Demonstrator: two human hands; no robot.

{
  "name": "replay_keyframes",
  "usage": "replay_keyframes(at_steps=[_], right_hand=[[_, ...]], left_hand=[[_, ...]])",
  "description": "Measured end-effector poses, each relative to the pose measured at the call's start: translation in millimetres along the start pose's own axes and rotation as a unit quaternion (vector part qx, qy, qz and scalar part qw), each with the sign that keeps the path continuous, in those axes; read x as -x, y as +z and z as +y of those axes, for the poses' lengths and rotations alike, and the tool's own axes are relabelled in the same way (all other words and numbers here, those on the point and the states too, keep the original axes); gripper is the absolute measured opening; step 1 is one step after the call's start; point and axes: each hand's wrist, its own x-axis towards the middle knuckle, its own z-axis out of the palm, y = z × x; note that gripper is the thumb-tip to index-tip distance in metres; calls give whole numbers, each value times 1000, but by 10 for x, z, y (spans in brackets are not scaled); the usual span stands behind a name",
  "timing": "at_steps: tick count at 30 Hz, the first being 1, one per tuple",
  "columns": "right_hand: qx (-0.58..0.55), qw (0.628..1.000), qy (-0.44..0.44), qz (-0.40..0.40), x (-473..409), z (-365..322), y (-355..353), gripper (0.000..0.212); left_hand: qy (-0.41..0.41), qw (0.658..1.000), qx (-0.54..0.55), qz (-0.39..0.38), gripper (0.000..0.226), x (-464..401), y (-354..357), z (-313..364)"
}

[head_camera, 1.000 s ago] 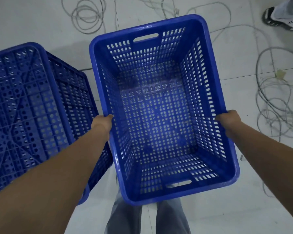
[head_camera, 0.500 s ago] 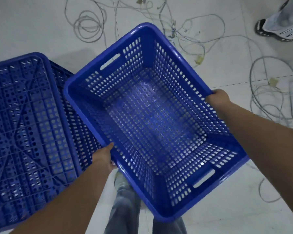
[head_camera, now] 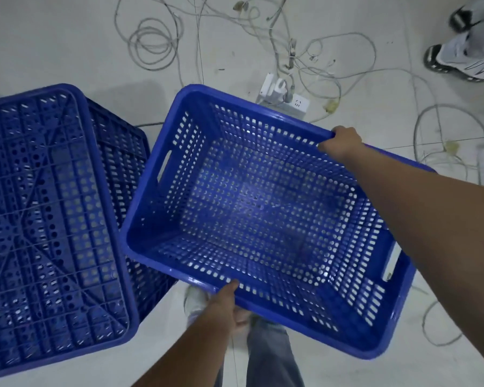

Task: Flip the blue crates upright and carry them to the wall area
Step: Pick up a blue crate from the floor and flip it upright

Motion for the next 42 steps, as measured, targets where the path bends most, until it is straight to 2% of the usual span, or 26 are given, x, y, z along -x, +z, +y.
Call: replay_keyframes(at_steps=[3,6,10,12,15,16,18,20,24,25,27,29,33,37,42], right_hand=[[-3,999,-14,-35,18,-55,13,52],[-84,995,-12,-54,-7,-76,32,58],[-169,983,-17,-68,135,-7,16,60],[-186,980,-15,-68,255,109,9,61],[-193,980,22,-51,458,386,2,62],[-194,979,39,-45,524,492,10,61],[-199,977,78,-20,675,725,20,58],[-210,970,123,23,779,975,34,56],[-244,943,212,75,881,1407,126,61],[-261,936,222,84,905,1464,154,62],[-280,927,230,97,868,1632,252,73],[-279,923,245,104,806,1771,348,73],[-342,884,293,123,746,1902,452,63],[-417,838,339,96,777,2093,511,47],[-445,829,333,53,783,2295,547,27]], left_hand=[[-6,998,-48,-27,21,-64,-9,-50],[-34,995,-77,-48,25,-137,-102,-3],[-35,961,-267,-66,37,-135,-280,215],[28,964,-262,-41,36,-64,-298,474],[174,966,-186,43,27,69,-306,1096],[224,949,-206,80,30,146,-323,1309],[309,895,-278,160,40,290,-390,1656],[379,847,-316,198,44,419,-437,1887],[443,811,-304,234,49,483,-523,2081],[443,809,-302,242,52,456,-550,2096],[411,828,-294,243,60,394,-584,2074],[387,847,-287,225,61,307,-589,2014],[394,858,-253,211,67,249,-592,1979],[355,891,-214,185,64,255,-597,2128],[314,914,-210,146,59,306,-626,2123]])
